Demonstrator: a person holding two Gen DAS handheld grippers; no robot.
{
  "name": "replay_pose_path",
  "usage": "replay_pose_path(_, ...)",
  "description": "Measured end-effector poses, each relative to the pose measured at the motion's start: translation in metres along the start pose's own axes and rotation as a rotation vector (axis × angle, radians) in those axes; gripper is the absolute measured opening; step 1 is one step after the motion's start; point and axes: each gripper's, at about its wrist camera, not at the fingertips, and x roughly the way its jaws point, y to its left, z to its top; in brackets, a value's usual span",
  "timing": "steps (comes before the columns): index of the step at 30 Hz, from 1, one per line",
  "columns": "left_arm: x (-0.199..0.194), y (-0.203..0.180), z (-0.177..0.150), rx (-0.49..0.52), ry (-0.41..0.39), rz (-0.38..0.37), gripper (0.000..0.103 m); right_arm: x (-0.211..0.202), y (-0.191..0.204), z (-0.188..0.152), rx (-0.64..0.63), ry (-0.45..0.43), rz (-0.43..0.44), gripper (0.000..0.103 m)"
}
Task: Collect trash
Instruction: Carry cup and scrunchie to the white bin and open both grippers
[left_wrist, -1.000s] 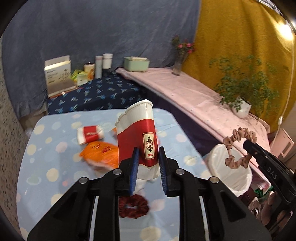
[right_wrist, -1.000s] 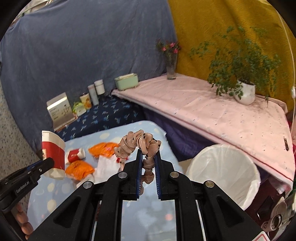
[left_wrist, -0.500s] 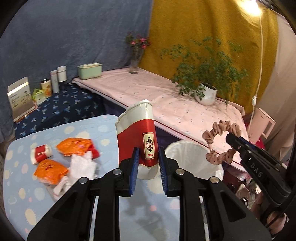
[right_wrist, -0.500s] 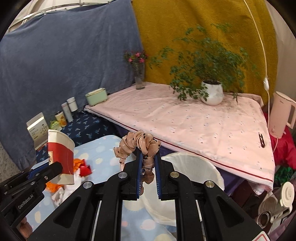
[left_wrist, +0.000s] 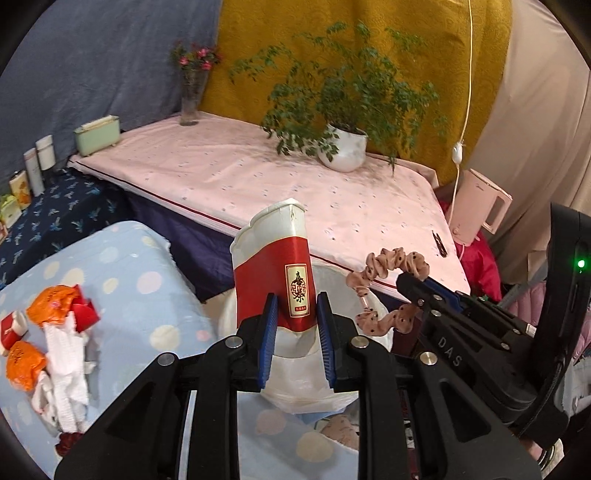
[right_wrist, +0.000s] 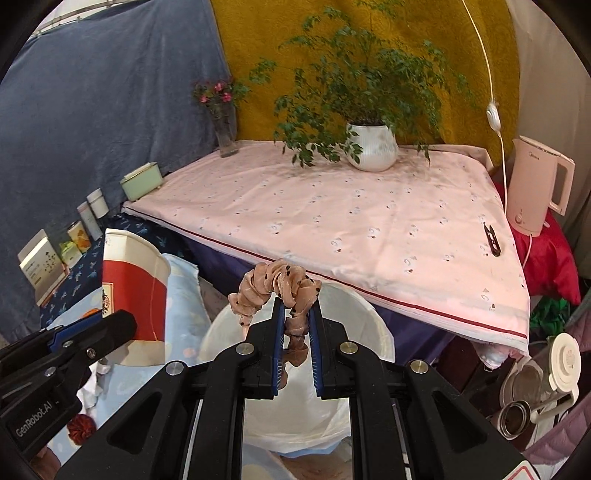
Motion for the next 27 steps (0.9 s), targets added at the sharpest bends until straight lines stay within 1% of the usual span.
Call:
replay_pose_path(2, 0.010, -0.003, -0.001, 0.004, 0.015, -0.014, 0.021, 0.006, -0.006, 0.001, 0.011, 0.010, -0.003, 0.013)
replay_pose_path(4, 0.018, -0.008, -0.001, 0.013, 0.023, -0.014, 0.021, 0.012, -0.011, 0.000, 0.020, 0.017, -0.008, 0.014)
replay_pose_path(7, 0.029, -0.012, -0.002, 0.022, 0.035, -0.022, 0.021, 0.022, -0.015, -0.001, 0.027, 0.029, -0.014, 0.018)
replay_pose_path(9, 0.036, -0.014, -0.002, 0.031, 0.044, -0.026, 0.022, 0.027, -0.016, 0.000, 0.030, 0.036, -0.014, 0.018)
replay_pose_path(11, 0.039, -0.015, -0.002, 0.041, 0.036, -0.023, 0.022, 0.031, -0.015, 0.001, 0.029, 0.038, -0.016, 0.018)
replay_pose_path(12, 0.040, -0.014, -0.001, 0.043, 0.034, -0.019, 0.024, 0.032, -0.015, 0.002, 0.025, 0.034, -0.020, 0.020)
replay_pose_path(13, 0.040, -0.013, -0.001, 0.042, 0.032, -0.016, 0.027, 0.033, -0.015, 0.003, 0.025, 0.031, -0.024, 0.025)
replay_pose_path(14, 0.040, -0.012, 0.001, 0.039, 0.032, -0.014, 0.038, 0.033, -0.015, 0.004, 0.027, 0.028, -0.026, 0.034)
replay_pose_path(15, 0.039, -0.010, 0.000, 0.033, 0.024, -0.005, 0.045, 0.032, -0.016, 0.004, 0.032, 0.023, -0.027, 0.036)
replay_pose_path(17, 0.038, -0.007, 0.001, 0.030, 0.016, 0.009, 0.051, 0.028, -0.017, 0.006, 0.041, 0.009, -0.030, 0.039)
replay_pose_path(20, 0.034, -0.002, 0.001, 0.020, 0.008, 0.026, 0.054, 0.022, -0.015, 0.009, 0.035, -0.007, -0.036, 0.042)
replay_pose_path(27, 0.021, 0.010, -0.001, -0.011, -0.010, 0.043, 0.055, 0.006, 0.000, 0.012, 0.001, -0.040, -0.027, 0.045)
